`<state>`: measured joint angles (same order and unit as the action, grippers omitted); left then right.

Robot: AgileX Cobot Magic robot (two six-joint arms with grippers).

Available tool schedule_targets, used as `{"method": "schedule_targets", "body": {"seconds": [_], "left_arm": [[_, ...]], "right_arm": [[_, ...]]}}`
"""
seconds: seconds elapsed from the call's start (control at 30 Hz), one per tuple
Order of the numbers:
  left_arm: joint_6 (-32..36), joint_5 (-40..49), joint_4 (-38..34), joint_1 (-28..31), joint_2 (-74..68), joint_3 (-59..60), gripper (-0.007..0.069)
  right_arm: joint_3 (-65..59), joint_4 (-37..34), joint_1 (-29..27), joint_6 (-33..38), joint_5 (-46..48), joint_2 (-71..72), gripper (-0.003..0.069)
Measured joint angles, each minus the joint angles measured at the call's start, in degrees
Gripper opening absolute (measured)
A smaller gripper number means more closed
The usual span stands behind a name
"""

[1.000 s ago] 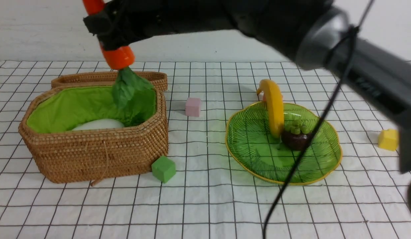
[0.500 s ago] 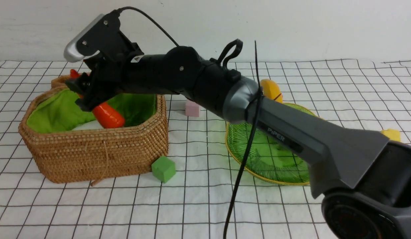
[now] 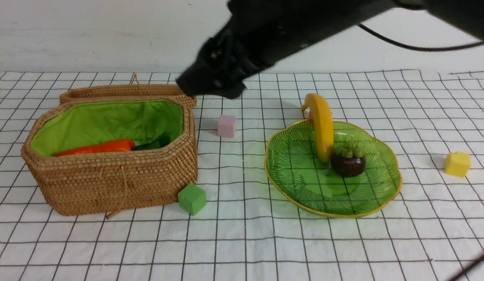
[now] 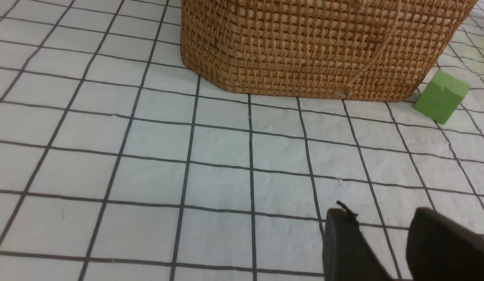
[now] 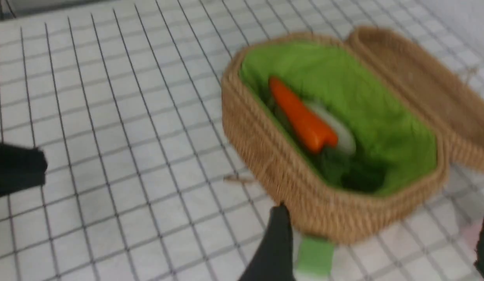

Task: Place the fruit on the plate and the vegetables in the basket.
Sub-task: Use the right arm to grab a mango and put it into the right plate

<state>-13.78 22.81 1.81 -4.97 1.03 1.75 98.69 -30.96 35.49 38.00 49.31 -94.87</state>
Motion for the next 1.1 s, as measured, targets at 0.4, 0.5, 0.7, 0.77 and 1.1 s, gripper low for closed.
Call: {"method": "schedule_targets", "body": {"seconds": [0.4, 0.5, 0.7, 0.77, 1.1], "left_arm": [[0.0, 0.0, 0.0, 0.0, 0.0, 0.0, 0.0236], [0.0, 0.0, 0.0, 0.0, 0.0, 0.0, 0.0236], [0.0, 0.0, 0.0, 0.0, 0.0, 0.0, 0.0236], [0.0, 0.0, 0.0, 0.0, 0.0, 0.0, 0.0236], [0.0, 0.0, 0.0, 0.0, 0.0, 0.0, 0.0238]], "right_arm": [[-34.6, 10.8, 9.8, -43.2, 7.6, 9.0, 0.064], [-38.7, 6.3, 10.4, -46.2, 5.0, 6.0, 0.064], [-42.9, -2.8, 10.6, -44.6, -2.1, -3.4, 0.0635], [-42.9, -3.9, 10.6, -43.2, -3.3, -6.2, 0.0631], [-42.3, -6.8, 10.1, -37.1, -2.8, -8.0, 0.0561]]}}
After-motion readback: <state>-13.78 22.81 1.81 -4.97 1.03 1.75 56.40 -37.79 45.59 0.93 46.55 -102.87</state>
